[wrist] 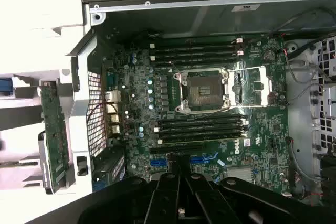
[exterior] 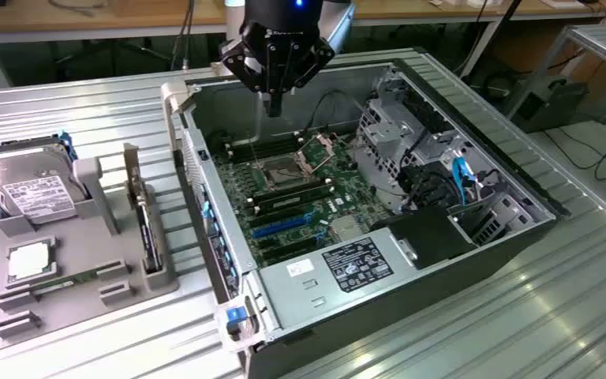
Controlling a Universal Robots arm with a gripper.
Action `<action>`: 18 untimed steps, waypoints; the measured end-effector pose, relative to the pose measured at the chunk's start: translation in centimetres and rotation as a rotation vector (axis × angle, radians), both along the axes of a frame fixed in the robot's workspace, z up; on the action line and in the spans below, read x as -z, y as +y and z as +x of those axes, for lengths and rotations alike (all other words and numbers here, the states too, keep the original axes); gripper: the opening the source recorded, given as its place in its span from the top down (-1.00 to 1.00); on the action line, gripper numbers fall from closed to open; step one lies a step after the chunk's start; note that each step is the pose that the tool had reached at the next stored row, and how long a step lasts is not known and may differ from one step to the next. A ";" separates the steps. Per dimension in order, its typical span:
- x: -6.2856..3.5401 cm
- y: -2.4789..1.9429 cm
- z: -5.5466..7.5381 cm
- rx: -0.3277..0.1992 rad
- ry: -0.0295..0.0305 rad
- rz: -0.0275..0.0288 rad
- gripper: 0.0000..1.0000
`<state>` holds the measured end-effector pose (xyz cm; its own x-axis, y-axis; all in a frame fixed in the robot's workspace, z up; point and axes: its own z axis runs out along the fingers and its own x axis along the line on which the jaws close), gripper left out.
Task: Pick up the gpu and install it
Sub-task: 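Reach for the gpu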
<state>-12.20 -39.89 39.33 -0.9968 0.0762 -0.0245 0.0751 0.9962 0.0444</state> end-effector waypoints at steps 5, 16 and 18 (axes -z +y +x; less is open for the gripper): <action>0.00 0.00 0.0 0.000 0.0000 0.0000 0.79; 0.00 -0.58 -1.3 0.000 -0.0005 0.0004 0.79; 0.01 -0.93 -2.9 0.000 -0.0006 0.0005 0.79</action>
